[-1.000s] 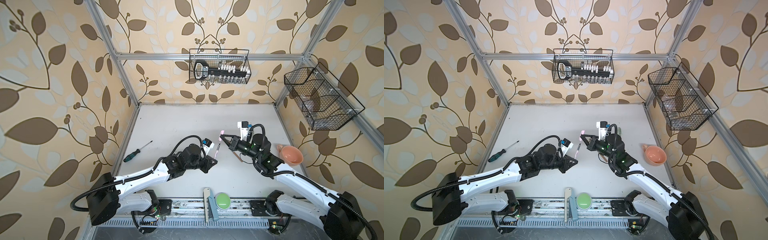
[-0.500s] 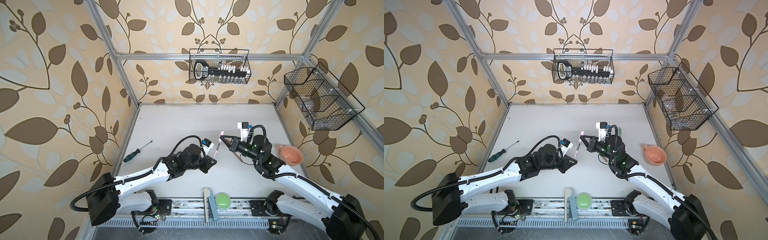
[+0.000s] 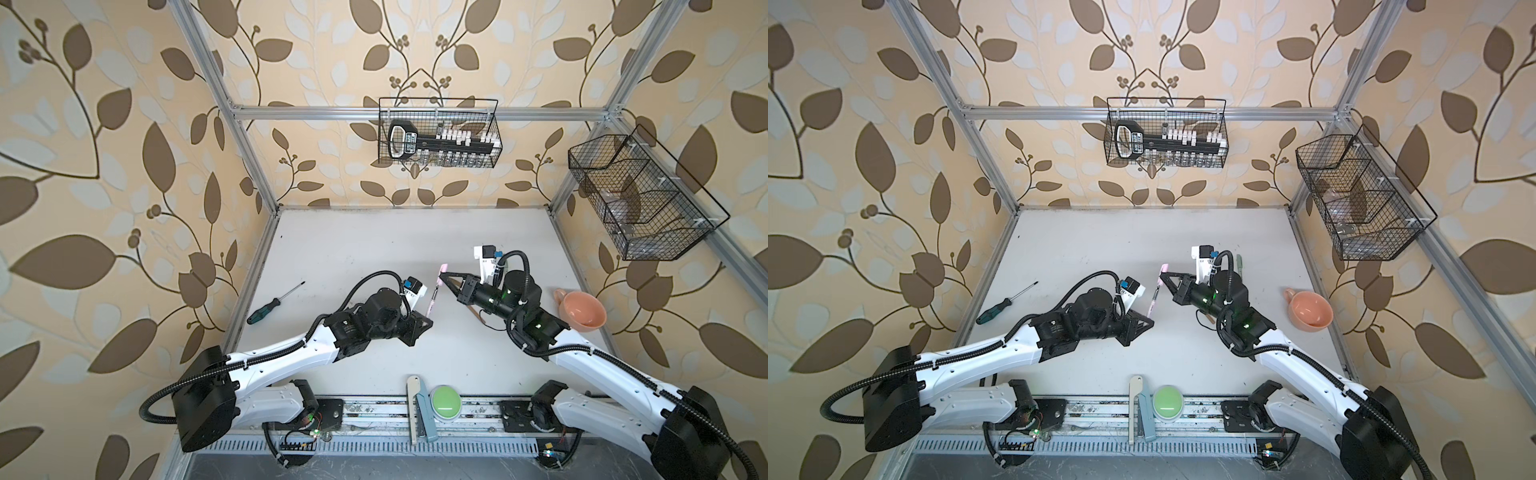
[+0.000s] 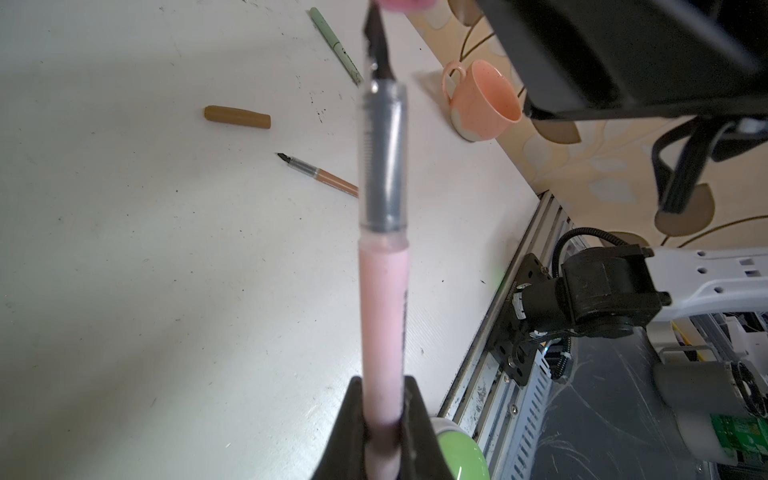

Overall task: Insert the pens into the pen caps
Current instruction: 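Align the pink cap above the nib held by the left gripper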

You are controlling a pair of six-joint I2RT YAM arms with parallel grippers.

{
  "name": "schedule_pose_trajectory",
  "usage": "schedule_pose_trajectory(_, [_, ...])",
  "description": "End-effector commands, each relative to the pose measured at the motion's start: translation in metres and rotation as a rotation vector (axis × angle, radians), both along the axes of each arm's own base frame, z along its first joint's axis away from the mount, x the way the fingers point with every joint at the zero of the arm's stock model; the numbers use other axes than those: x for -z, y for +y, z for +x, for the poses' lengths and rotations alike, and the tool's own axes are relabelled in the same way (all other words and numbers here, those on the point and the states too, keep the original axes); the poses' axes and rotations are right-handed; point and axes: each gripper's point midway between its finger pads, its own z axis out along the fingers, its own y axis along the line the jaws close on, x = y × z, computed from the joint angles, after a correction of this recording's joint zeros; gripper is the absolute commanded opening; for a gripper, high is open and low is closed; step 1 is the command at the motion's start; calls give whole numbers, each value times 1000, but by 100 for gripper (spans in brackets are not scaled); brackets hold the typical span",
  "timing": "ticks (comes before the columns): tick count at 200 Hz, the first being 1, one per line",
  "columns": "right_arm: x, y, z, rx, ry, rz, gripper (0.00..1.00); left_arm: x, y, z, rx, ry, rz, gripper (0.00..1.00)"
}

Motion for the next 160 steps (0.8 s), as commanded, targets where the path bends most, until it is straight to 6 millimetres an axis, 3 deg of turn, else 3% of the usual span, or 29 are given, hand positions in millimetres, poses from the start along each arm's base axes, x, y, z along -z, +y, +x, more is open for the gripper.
schedule_pose_trajectory(1, [0, 1, 4, 9, -4, 9, 4, -17, -4, -6, 37, -46, -41, 3])
schedule_pose_trajectory(42, [-2, 3, 4, 5, -6, 26, 4, -16, -3, -7, 33, -47, -40, 3])
schedule_pose_trajectory(81, [-9, -7, 12, 39, -23, 30, 4, -16, -3, -6, 34, -50, -41, 3])
schedule_pose_trajectory(160, [-3, -6, 3, 27, -10, 34, 4, -13, -3, -4, 27, -54, -37, 3])
